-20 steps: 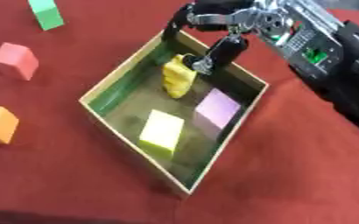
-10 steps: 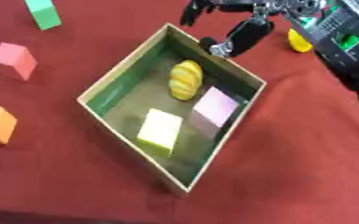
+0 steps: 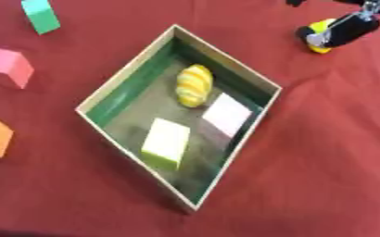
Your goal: Pick up objects on the table and place them in the box.
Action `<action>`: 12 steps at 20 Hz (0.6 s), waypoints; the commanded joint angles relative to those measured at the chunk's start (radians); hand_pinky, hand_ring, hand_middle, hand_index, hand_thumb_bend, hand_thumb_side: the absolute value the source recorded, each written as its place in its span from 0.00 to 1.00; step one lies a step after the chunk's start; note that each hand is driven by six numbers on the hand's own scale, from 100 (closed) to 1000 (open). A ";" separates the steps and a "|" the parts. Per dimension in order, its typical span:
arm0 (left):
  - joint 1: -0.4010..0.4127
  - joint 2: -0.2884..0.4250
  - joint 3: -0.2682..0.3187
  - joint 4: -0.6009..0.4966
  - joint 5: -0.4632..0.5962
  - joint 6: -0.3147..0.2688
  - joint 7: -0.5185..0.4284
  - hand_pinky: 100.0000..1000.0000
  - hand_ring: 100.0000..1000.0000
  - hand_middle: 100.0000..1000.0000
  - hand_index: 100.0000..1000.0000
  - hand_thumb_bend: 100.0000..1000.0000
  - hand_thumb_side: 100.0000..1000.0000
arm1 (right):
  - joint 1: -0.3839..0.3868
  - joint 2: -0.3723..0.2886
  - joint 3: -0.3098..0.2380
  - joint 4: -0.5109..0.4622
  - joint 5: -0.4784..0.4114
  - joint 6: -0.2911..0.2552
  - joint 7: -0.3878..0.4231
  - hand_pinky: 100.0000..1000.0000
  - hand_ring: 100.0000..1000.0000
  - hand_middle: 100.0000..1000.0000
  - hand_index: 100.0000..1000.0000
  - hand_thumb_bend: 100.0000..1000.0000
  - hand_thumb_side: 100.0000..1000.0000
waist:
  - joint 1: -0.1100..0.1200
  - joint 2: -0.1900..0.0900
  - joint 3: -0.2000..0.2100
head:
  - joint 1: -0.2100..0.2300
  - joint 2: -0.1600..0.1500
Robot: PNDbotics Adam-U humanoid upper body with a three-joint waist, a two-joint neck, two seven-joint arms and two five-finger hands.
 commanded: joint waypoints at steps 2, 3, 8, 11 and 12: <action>-0.010 0.025 0.011 -0.020 0.000 -0.002 0.002 0.70 0.52 0.52 0.77 0.01 0.26 | 0.006 -0.063 -0.055 0.040 0.043 -0.003 -0.026 0.86 0.88 0.77 0.85 0.20 0.00 | 0.007 -0.006 -0.003 | 0.002 -0.026; -0.011 0.025 0.011 -0.020 0.001 -0.002 0.002 0.70 0.52 0.52 0.77 0.01 0.26 | 0.009 -0.066 -0.062 0.051 0.052 -0.002 -0.030 0.86 0.88 0.77 0.86 0.20 0.00 | 0.008 -0.001 -0.003 | 0.003 -0.030; -0.013 0.022 0.010 -0.020 0.006 -0.001 0.003 0.71 0.51 0.52 0.77 0.00 0.27 | 0.004 -0.058 -0.092 0.108 0.089 0.008 -0.047 0.87 0.90 0.80 0.88 0.22 0.00 | 0.009 0.026 -0.001 | 0.005 -0.051; -0.014 0.023 0.010 -0.020 0.008 -0.003 0.003 0.70 0.51 0.52 0.77 0.00 0.28 | -0.006 -0.049 -0.102 0.136 0.110 0.004 -0.050 0.87 0.90 0.80 0.88 0.23 0.00 | 0.009 0.042 0.003 | 0.004 -0.062; -0.015 0.023 0.010 -0.020 0.009 -0.003 0.004 0.71 0.51 0.52 0.77 0.00 0.28 | -0.009 -0.046 -0.105 0.145 0.118 0.004 -0.054 0.87 0.90 0.81 0.88 0.24 0.00 | 0.008 0.048 0.005 | 0.003 -0.066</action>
